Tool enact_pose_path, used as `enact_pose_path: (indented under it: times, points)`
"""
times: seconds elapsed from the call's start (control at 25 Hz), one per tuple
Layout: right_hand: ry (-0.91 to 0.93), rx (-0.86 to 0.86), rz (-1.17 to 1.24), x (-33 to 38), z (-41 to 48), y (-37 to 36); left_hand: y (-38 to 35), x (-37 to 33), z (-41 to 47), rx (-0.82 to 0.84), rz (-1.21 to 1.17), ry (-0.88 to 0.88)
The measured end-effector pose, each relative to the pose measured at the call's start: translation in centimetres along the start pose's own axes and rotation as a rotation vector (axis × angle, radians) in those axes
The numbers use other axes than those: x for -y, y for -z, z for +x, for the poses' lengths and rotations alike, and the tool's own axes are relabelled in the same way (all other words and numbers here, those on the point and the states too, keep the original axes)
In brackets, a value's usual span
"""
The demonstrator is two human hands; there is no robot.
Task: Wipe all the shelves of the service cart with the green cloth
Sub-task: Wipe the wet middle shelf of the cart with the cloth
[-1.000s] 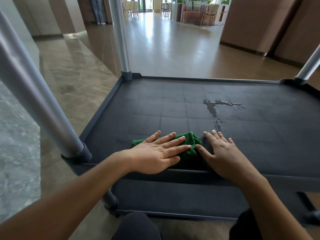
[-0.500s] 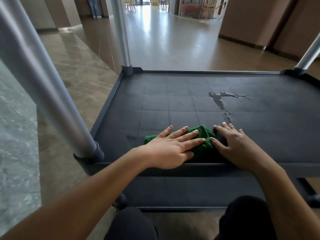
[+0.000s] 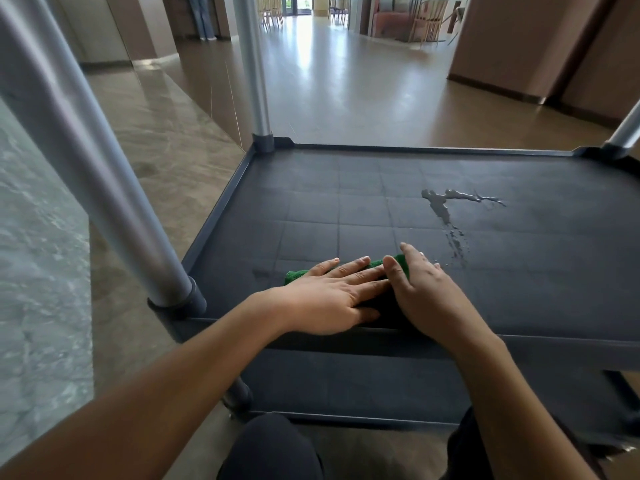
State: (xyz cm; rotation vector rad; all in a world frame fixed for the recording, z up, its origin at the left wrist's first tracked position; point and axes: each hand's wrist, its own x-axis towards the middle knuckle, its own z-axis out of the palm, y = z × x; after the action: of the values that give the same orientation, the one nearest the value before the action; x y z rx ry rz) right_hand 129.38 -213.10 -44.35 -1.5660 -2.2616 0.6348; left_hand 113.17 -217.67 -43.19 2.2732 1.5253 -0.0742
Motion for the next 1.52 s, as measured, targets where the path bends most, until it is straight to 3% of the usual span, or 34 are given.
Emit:
enact_pose_path:
  times: [0.52,0.64,0.76,0.96,1.16,1.52]
  points:
    - [0.033,-0.006,-0.071,-0.4,-0.2,0.0,1.1,4.7,-4.2,0.08,-0.025,-0.009]
    - [0.052,0.014,-0.118,-0.4,-0.1,-0.3,1.1,4.3,-4.0,-0.012,-0.085,0.005]
    - [0.058,0.033,-0.12,-0.4,0.0,-0.3,0.4,3.4,-2.7,-0.141,0.003,0.03]
    - [0.056,0.069,-0.177,-0.4,-0.1,-0.4,-0.2,3.8,-1.4,0.005,0.09,0.05]
    - [0.047,0.096,-0.271,-0.3,-0.2,-0.6,0.8,5.7,0.3,0.002,0.138,0.059]
    - [0.05,0.131,-0.317,-0.1,-0.4,-0.6,4.2,11.5,8.2,-0.134,0.139,0.34]
